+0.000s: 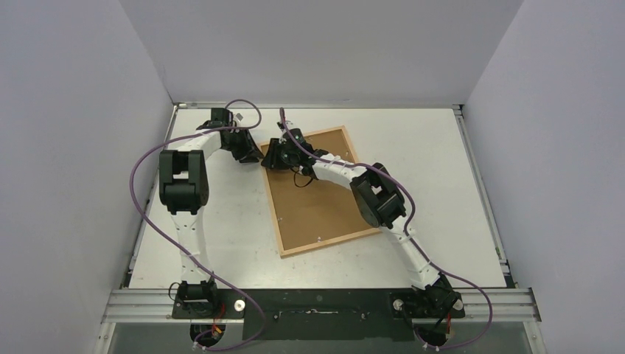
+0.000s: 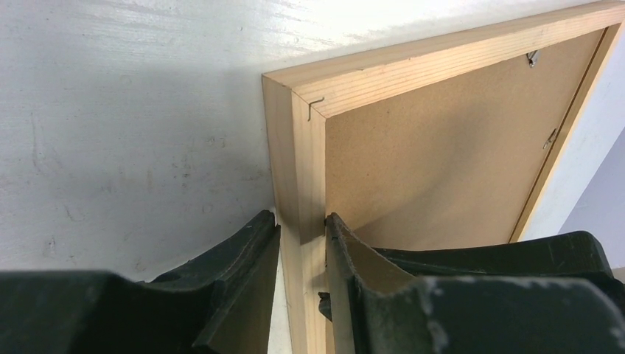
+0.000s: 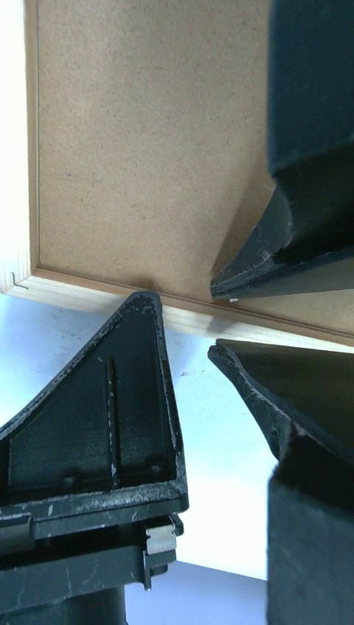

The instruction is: Put the photo into the frame

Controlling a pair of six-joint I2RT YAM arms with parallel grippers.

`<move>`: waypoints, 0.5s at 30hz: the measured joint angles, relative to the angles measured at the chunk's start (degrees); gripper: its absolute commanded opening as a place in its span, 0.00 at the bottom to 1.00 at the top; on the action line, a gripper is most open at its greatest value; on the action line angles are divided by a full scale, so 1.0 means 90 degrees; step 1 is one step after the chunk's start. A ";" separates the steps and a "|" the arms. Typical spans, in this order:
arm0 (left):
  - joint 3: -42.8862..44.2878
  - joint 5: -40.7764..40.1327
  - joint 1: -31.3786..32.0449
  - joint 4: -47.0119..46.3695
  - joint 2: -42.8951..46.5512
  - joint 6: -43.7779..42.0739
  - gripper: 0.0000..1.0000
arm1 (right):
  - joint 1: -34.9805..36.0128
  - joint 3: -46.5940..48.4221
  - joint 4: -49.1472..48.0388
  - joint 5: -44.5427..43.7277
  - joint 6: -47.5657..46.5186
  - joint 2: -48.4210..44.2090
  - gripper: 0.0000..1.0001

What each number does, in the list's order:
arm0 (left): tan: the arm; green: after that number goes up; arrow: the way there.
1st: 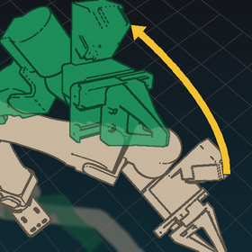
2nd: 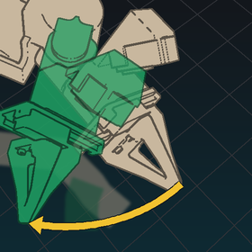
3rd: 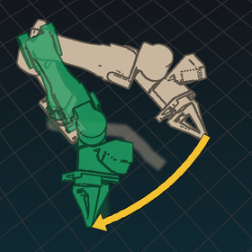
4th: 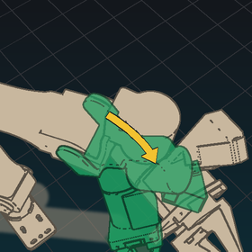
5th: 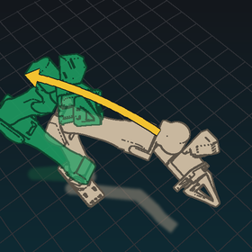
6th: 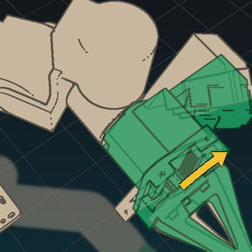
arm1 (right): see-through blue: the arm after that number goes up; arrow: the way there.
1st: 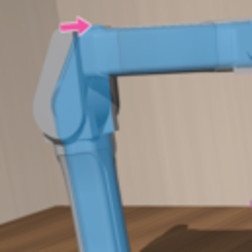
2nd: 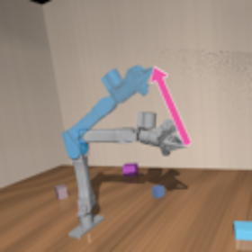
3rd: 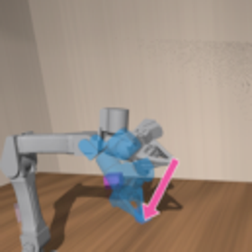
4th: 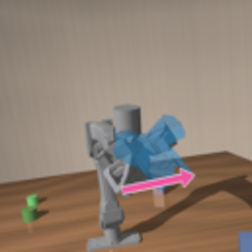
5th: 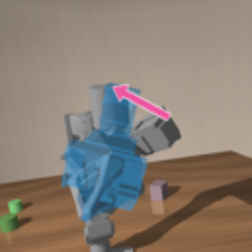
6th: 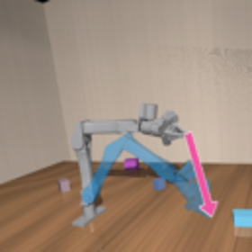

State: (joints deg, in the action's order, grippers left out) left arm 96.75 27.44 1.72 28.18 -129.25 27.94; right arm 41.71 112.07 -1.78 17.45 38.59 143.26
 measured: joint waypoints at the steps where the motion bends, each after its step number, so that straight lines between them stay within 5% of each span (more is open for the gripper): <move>1: 0.0007 0.0002 0.0002 0.0005 -0.0005 0.0000 0.28 | -0.0002 0.0000 0.0000 0.0029 0.0000 0.0000 0.29; 15: 0.0138 0.0041 0.0005 0.0143 -0.0107 -0.0015 0.25 | -0.0010 0.0010 0.0146 0.0483 -0.0080 0.0005 0.27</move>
State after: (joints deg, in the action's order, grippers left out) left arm 98.00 27.81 1.76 29.47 -130.21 27.81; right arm 41.63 112.16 -0.47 21.80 37.87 143.31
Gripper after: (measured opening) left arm 0.260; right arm 0.277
